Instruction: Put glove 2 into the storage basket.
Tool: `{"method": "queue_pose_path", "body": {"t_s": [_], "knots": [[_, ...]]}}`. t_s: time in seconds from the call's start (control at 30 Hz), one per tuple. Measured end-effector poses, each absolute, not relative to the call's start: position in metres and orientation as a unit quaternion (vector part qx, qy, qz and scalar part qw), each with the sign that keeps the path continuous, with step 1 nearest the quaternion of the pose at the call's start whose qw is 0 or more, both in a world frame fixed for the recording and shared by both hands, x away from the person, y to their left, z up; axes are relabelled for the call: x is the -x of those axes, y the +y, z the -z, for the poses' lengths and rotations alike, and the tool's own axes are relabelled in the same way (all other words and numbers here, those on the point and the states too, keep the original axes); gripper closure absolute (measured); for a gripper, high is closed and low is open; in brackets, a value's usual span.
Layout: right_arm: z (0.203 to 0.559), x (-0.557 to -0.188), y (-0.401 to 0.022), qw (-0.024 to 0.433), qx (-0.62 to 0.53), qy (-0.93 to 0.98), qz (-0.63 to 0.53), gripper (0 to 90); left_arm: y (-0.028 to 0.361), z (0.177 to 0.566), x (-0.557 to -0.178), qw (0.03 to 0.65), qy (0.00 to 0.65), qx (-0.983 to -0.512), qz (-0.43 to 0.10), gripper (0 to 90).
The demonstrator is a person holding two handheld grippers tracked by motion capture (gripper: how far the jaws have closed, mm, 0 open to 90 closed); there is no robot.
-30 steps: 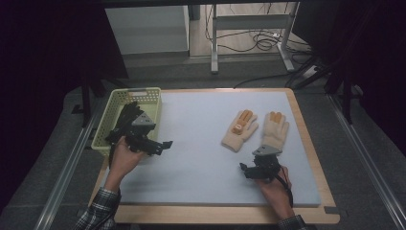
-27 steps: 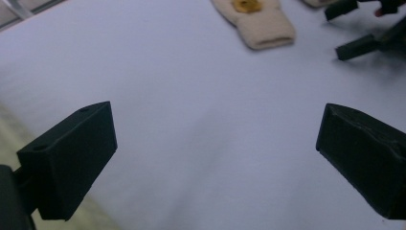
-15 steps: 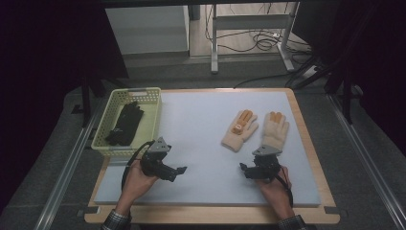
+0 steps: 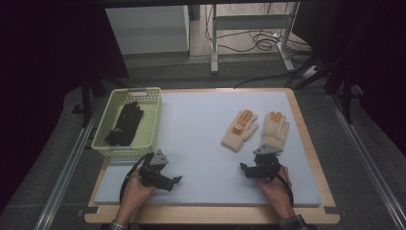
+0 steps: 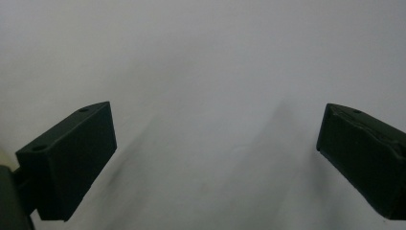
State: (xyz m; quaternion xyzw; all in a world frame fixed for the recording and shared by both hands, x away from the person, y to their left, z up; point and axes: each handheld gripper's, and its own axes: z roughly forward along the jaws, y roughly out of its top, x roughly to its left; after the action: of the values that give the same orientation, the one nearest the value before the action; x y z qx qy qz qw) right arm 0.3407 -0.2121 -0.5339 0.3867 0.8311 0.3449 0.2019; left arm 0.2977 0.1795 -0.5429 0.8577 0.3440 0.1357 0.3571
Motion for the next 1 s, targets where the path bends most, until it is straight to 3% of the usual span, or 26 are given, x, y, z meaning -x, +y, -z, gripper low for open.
{"method": "queue_pose_path", "body": {"t_s": [0.27, 0.63, 1.0], "knots": [[0.534, -0.342, -0.213, 0.196, -0.392, 0.830, -0.346, 16.4, 0.186, 0.552, -0.302, 0.353, 0.383, -0.843, -0.136, 2.1], [0.527, -0.339, -0.222, 0.195, -0.400, 0.822, -0.355, 16.5, 0.187, 0.552, -0.302, 0.352, 0.381, -0.844, -0.138, 2.1], [0.498, -0.343, -0.259, 0.212, -0.422, 0.808, -0.353, 27.4, 0.187, 0.552, -0.302, 0.352, 0.381, -0.844, -0.139, 2.1]]}}
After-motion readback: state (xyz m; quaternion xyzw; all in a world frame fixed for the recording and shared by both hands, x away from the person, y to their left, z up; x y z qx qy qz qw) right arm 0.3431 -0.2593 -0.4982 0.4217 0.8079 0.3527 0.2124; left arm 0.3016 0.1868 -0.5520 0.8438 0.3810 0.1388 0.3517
